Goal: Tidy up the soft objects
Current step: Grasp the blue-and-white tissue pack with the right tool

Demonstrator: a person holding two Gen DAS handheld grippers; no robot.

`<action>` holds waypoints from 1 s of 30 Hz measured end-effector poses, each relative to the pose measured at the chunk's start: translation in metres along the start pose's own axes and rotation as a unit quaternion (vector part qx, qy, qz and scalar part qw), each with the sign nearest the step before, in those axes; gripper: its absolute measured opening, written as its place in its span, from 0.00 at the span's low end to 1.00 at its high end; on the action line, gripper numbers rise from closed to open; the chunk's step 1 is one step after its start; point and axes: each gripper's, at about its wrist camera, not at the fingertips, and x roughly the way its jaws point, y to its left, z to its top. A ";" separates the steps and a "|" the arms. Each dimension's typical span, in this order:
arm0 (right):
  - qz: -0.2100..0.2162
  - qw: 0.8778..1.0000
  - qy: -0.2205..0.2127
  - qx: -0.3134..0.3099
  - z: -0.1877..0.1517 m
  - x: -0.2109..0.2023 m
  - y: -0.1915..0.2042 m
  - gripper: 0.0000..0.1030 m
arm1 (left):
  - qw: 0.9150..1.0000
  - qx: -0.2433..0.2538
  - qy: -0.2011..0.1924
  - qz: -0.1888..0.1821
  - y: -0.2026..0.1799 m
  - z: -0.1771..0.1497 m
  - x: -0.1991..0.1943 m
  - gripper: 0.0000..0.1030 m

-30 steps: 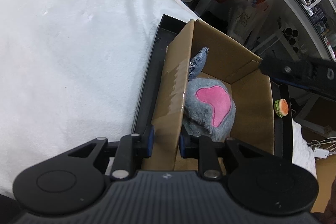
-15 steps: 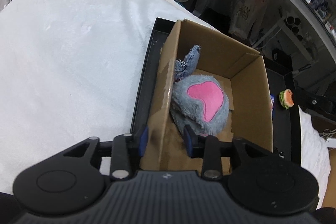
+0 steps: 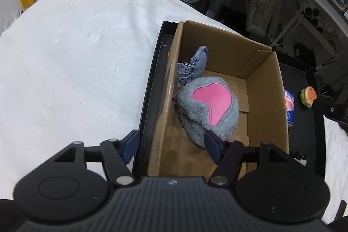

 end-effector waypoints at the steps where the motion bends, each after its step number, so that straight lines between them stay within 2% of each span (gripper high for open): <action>1: 0.003 1.000 0.000 0.006 -0.001 0.003 -0.004 0.53 | 1.000 0.002 0.000 0.004 -0.002 0.000 0.001 0.64; 4: 0.005 1.000 0.001 0.021 -0.006 0.014 -0.013 0.61 | 1.000 0.007 0.001 0.020 -0.009 0.001 0.004 0.65; 10: 0.019 0.999 0.025 0.022 -0.010 0.038 -0.027 0.63 | 0.998 0.026 0.009 0.049 -0.028 0.004 0.011 0.67; 19: 0.032 0.997 0.048 0.047 -0.013 0.065 -0.047 0.64 | 0.996 0.044 0.006 0.076 -0.045 0.008 0.016 0.77; 27: 0.020 0.997 0.060 0.036 -0.015 0.087 -0.047 0.65 | 0.995 0.046 0.010 0.089 -0.050 0.009 0.018 0.78; 30: 0.018 0.997 0.065 0.036 -0.017 0.091 -0.048 0.58 | 0.995 0.044 0.010 0.089 -0.051 0.009 0.017 0.78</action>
